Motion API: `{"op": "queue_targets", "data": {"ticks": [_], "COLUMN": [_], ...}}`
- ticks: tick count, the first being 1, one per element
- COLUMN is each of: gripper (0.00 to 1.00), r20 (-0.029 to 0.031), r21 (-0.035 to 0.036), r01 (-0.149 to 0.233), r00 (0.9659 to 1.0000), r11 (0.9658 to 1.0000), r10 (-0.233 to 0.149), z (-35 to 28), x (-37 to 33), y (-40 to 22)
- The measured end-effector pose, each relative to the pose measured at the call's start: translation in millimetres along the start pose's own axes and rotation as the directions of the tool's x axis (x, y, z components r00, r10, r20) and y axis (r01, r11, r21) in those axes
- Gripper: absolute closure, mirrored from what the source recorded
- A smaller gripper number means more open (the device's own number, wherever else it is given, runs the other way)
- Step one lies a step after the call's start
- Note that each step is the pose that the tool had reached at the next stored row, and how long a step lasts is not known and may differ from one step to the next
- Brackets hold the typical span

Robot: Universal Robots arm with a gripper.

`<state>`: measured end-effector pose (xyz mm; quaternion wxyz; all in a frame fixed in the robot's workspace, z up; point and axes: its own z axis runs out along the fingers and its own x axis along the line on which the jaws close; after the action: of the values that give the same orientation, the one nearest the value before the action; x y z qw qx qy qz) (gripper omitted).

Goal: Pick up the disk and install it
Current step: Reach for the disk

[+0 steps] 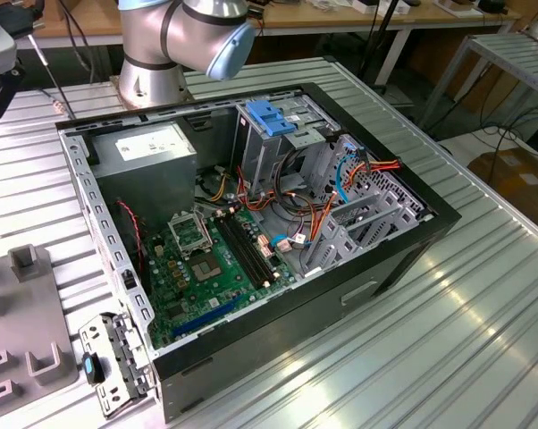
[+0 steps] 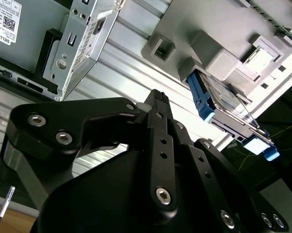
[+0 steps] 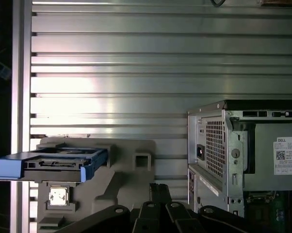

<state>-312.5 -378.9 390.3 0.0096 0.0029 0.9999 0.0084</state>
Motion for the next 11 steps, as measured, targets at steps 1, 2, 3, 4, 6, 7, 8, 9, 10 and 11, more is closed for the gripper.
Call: {"op": "queue_targets", "data": {"ticks": [1,2,3,4,6,7,8,9,10,11], "gripper": [0.89,0.89,0.89,0.89,0.89,0.89,0.89,0.89,0.89,0.89], "r20": [0.0000,0.0000,0.0000,0.0000,0.0000,0.0000,0.0000,0.0000,-0.0001,0.0000], "r21": [0.0000,0.0000,0.0000,0.0000,0.0000,0.0000,0.0000,0.0001,0.0000,0.0000], "r01": [0.000,0.000,0.000,0.000,0.000,0.000,0.000,0.000,0.000,0.000], "r00": [1.0000,1.0000,1.0000,1.0000,1.0000,1.0000,1.0000,1.0000,1.0000,1.0000], "r11": [1.0000,1.0000,1.0000,1.0000,1.0000,1.0000,1.0000,1.0000,1.0000,1.0000], "r10": [0.000,0.000,0.000,0.000,0.000,0.000,0.000,0.000,0.000,0.000], "z": [0.0,0.0,-0.1,-0.1,-0.2,-0.2,-0.2,-0.3,-0.3,-0.3], "x": [1.2,2.4,3.6,4.9,7.9,10.3,12.3,13.5,15.9,17.8], "y": [0.0,0.1,0.1,0.1,0.2,0.3,0.3,0.4,0.5,0.6]}}
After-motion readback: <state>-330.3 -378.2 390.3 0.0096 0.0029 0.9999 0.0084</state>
